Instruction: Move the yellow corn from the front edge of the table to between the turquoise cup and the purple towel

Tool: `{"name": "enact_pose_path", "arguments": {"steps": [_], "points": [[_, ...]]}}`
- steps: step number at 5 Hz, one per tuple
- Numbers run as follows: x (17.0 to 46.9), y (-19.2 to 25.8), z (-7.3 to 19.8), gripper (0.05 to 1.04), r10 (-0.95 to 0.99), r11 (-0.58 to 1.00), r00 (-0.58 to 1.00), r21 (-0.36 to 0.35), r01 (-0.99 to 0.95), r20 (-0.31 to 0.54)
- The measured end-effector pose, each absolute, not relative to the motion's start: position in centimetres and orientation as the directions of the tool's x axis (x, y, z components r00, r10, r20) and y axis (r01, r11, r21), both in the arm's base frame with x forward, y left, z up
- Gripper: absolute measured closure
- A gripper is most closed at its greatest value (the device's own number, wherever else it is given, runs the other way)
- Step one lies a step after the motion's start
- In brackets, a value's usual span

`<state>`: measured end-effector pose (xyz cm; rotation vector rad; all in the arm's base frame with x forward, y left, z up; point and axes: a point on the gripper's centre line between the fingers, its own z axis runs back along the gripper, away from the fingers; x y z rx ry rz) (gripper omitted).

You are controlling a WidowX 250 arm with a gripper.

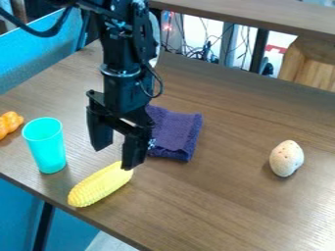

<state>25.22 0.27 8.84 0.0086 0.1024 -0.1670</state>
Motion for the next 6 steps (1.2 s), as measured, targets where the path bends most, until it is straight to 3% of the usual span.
{"name": "enact_pose_path", "arguments": {"steps": [1,3,4,6], "points": [[25.1,0.3,8.3,0.083,-0.166,0.986,0.979,-0.001,0.167,-0.119],[25.3,1.5,6.9,0.083,-0.289,0.953,0.953,0.067,0.295,-0.087],[25.3,2.0,6.2,0.083,-0.288,0.95,0.951,0.094,0.299,-0.111],[25.2,2.6,2.7,0.083,-0.266,0.959,0.949,0.049,0.278,-0.168]]}}
